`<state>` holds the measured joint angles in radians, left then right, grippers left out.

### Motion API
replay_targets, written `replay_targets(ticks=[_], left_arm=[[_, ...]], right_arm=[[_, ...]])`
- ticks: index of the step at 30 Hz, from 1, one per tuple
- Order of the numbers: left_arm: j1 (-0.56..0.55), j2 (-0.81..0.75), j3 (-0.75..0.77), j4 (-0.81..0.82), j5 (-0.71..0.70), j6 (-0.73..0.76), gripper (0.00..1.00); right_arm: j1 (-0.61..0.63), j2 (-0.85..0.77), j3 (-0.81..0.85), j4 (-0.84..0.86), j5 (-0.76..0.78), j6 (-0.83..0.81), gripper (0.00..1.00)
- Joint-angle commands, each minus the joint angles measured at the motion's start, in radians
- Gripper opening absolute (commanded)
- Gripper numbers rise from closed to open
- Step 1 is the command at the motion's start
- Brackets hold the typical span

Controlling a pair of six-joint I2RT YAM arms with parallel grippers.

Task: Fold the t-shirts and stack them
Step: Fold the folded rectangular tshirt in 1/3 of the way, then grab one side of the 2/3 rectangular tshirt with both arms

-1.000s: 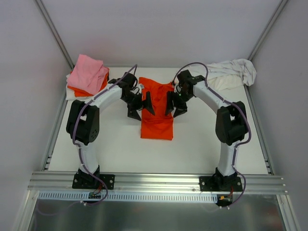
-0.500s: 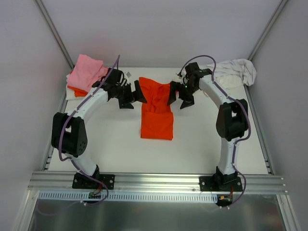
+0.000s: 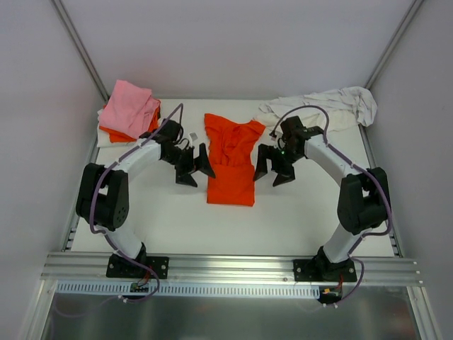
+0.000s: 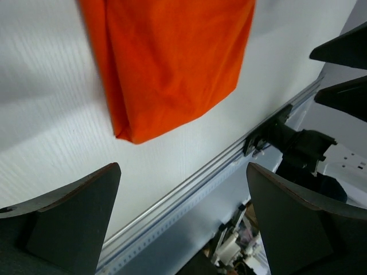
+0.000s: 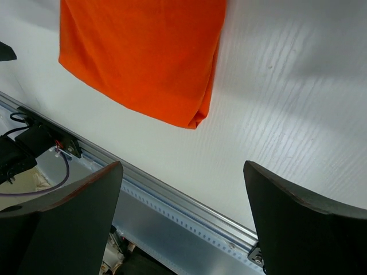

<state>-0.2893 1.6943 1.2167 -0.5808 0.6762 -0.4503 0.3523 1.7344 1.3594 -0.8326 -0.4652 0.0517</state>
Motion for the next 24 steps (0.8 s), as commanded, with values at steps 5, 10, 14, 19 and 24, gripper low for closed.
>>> replay_targets(ticks=[5,10,14,19,24], left_arm=[[-0.014,-0.010,-0.192,-0.002,0.069,0.056,0.93],[-0.034,-0.016,-0.255,0.110,0.049,0.039,0.93],[-0.056,0.011,-0.264,0.167,0.028,0.036,0.93],[-0.083,0.045,-0.252,0.213,-0.007,0.022,0.93],[-0.117,0.080,-0.241,0.226,-0.041,0.025,0.93]], right_arm=[[0.069,-0.082,-0.213,0.168,-0.033,0.094,0.91],[0.125,-0.061,-0.269,0.245,-0.035,0.134,0.90],[0.146,-0.033,-0.270,0.274,-0.038,0.148,0.89],[0.151,-0.007,-0.258,0.282,-0.036,0.145,0.89],[0.152,-0.006,-0.273,0.293,-0.036,0.143,0.88]])
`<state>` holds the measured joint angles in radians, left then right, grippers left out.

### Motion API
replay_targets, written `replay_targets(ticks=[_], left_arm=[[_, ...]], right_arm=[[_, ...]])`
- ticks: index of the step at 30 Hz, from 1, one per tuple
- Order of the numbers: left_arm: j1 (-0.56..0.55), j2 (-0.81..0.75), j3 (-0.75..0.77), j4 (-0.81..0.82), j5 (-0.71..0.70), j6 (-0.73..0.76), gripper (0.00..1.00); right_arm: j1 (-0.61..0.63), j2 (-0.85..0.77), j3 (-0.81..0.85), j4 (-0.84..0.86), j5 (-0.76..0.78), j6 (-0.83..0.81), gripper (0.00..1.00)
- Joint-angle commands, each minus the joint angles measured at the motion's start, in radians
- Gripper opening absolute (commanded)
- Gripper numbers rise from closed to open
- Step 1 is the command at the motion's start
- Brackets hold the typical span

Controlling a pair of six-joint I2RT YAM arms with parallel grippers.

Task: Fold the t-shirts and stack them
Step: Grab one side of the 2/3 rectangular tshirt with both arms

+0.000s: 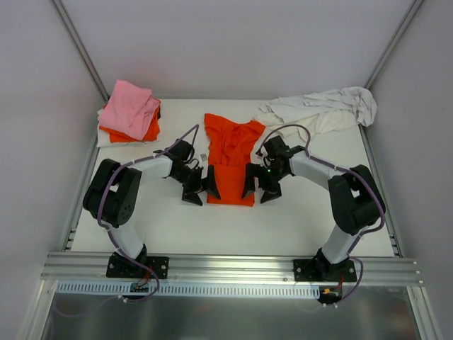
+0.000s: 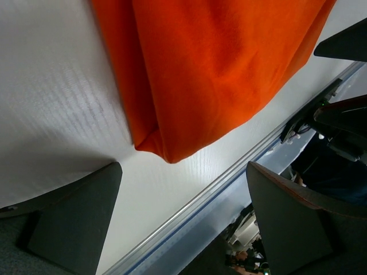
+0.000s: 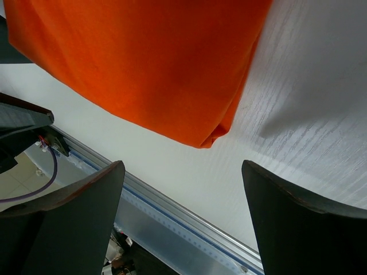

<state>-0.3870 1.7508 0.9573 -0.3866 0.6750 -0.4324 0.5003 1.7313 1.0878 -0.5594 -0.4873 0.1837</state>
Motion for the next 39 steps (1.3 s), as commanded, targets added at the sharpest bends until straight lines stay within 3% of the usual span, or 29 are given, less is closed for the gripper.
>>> replay_targets(ticks=[1,14,26,39], left_arm=[[-0.023,0.024,0.018,0.034,-0.046,0.007,0.93],[-0.046,0.024,0.024,0.078,-0.132,-0.011,0.92],[-0.059,0.050,0.046,0.083,-0.143,-0.020,0.89],[-0.076,0.055,0.038,0.101,-0.141,-0.045,0.84]], right_arm=[[0.006,-0.007,-0.008,0.023,-0.014,0.014,0.88],[0.006,-0.016,-0.101,0.102,-0.022,0.037,0.87],[0.007,0.030,-0.089,0.157,-0.042,0.054,0.85],[0.010,0.082,-0.062,0.216,-0.057,0.083,0.67]])
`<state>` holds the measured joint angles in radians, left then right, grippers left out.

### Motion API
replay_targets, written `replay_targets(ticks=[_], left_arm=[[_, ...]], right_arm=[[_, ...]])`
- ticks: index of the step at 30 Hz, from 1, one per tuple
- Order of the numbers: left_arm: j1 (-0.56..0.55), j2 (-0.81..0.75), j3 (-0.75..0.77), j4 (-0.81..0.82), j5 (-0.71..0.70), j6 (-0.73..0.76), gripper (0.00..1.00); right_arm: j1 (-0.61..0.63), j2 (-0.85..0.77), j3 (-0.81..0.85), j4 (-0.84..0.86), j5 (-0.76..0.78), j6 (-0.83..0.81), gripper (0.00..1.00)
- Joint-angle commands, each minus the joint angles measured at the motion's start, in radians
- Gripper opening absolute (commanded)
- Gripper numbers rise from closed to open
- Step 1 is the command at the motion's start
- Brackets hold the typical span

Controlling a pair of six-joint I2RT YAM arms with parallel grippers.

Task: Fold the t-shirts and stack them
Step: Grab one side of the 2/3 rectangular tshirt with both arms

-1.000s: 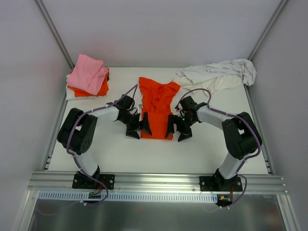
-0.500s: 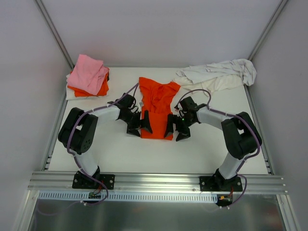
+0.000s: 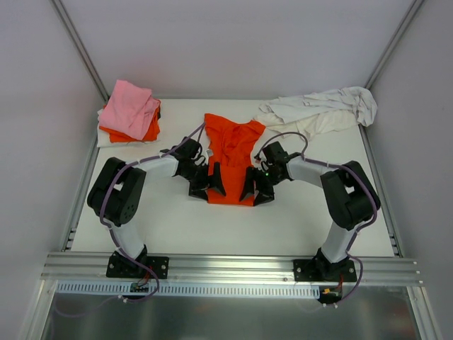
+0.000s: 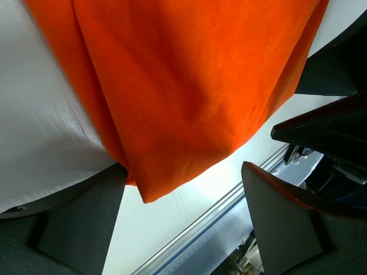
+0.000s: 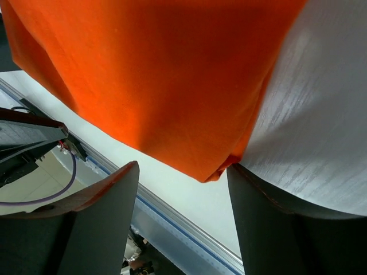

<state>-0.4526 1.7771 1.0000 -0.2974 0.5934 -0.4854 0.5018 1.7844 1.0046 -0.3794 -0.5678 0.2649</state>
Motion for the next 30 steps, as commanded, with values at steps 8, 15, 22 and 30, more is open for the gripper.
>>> replay_targets(ticks=[8,15,22,30], left_arm=[[-0.012,0.035,-0.012,0.030,-0.030,0.010,0.66],[-0.012,0.047,-0.012,0.040,0.014,0.022,0.21],[-0.012,0.042,0.014,-0.020,0.009,0.039,0.00],[-0.012,-0.073,0.000,-0.118,0.040,0.030,0.00]], right_arm=[[0.011,0.050,0.045,0.040,0.020,0.002,0.49],[0.014,0.047,0.043,0.056,0.023,0.014,0.19],[0.012,0.027,0.042,0.019,0.022,0.007,0.00],[0.017,-0.121,-0.026,-0.143,0.011,-0.072,0.00]])
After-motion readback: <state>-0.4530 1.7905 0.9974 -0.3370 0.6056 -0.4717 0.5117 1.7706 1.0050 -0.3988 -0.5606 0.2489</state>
